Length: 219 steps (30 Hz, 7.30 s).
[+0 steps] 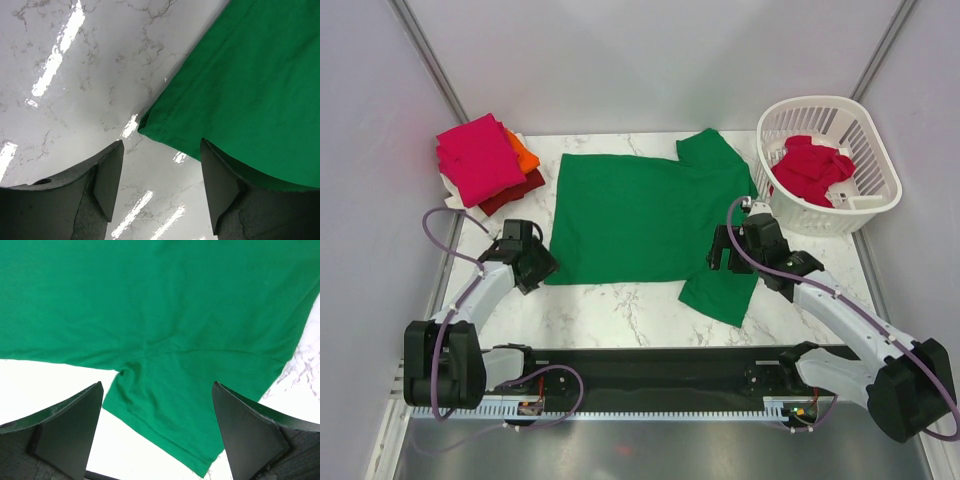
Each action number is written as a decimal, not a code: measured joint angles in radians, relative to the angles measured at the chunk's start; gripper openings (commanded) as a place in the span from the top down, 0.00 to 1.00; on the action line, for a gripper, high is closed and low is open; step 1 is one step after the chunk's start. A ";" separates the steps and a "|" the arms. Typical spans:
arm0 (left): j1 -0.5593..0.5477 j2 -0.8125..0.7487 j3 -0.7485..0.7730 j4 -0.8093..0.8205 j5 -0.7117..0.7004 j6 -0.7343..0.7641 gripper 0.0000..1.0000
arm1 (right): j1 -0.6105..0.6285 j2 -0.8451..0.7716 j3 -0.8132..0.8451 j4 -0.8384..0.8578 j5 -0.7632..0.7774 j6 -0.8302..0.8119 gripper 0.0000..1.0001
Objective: Fold and stack the t-shirts
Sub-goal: Flatten the tshirt out, then fold the tshirt
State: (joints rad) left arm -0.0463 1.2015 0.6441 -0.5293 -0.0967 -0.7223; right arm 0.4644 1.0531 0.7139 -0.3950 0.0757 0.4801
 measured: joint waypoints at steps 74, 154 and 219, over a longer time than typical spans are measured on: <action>0.000 -0.199 -0.058 0.009 0.035 -0.002 0.98 | -0.047 -0.275 -0.210 -0.275 -0.165 0.277 1.00; 0.100 0.754 0.886 -0.349 0.001 0.249 0.29 | -0.136 0.889 0.894 -0.196 0.221 0.034 0.98; -0.106 0.008 0.317 -0.261 -0.018 0.274 0.34 | -0.107 0.934 0.678 0.013 -0.119 0.083 0.54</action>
State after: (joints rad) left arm -0.1520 1.2098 0.9615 -0.7898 -0.1150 -0.4484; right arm 0.3573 1.9869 1.3914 -0.3820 -0.0429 0.5632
